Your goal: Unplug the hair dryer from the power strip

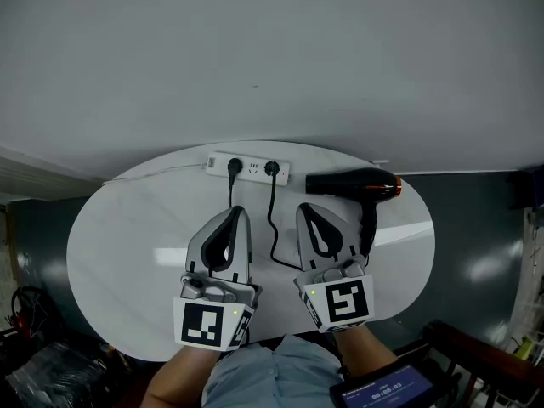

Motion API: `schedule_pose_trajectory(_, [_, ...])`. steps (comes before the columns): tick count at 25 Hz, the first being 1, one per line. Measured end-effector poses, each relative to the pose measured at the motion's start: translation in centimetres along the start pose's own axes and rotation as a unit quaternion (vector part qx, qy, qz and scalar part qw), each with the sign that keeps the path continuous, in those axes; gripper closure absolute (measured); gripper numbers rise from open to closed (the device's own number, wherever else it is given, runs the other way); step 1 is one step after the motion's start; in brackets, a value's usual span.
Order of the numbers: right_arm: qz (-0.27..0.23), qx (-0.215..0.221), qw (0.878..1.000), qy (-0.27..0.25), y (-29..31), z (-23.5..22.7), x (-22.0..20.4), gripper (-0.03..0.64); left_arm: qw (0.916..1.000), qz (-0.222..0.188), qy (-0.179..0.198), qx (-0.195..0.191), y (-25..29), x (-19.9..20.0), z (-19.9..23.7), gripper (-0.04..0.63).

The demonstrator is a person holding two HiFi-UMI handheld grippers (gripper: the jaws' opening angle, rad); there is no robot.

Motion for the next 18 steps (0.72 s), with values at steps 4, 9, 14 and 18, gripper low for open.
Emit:
schedule_pose_trajectory(4, [0.016, 0.005, 1.0, 0.005, 1.4, -0.7, -1.2, 0.615, 0.9999, 0.014, -0.003, 0.005, 1.4, -1.1, 0.6, 0.597])
schedule_pose_trajectory(9, [0.034, 0.009, 0.999, 0.003, 3.3, -1.5, -2.3, 0.615, 0.9994, 0.031, -0.006, 0.011, 2.9, -2.1, 1.5, 0.597])
schedule_pose_trajectory(14, [0.038, 0.021, 0.999, 0.004, 5.3, -2.1, -3.6, 0.615, 0.9987, 0.045, -0.015, 0.018, 4.2, -3.5, 2.5, 0.597])
schedule_pose_trajectory(18, [0.022, 0.029, 0.999, 0.005, 7.1, -2.1, -3.9, 0.615, 0.9982, 0.052, -0.016, 0.022, 5.1, -4.3, 2.8, 0.597])
Point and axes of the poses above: the fingertips, and each gripper's own axes: y forward along the fingers, z to its left, x out of its top, the point moved 1 cm from there along -y, backward along the fingers, and after that the axes turned 5 degrees about x, right-handed, at the moved point
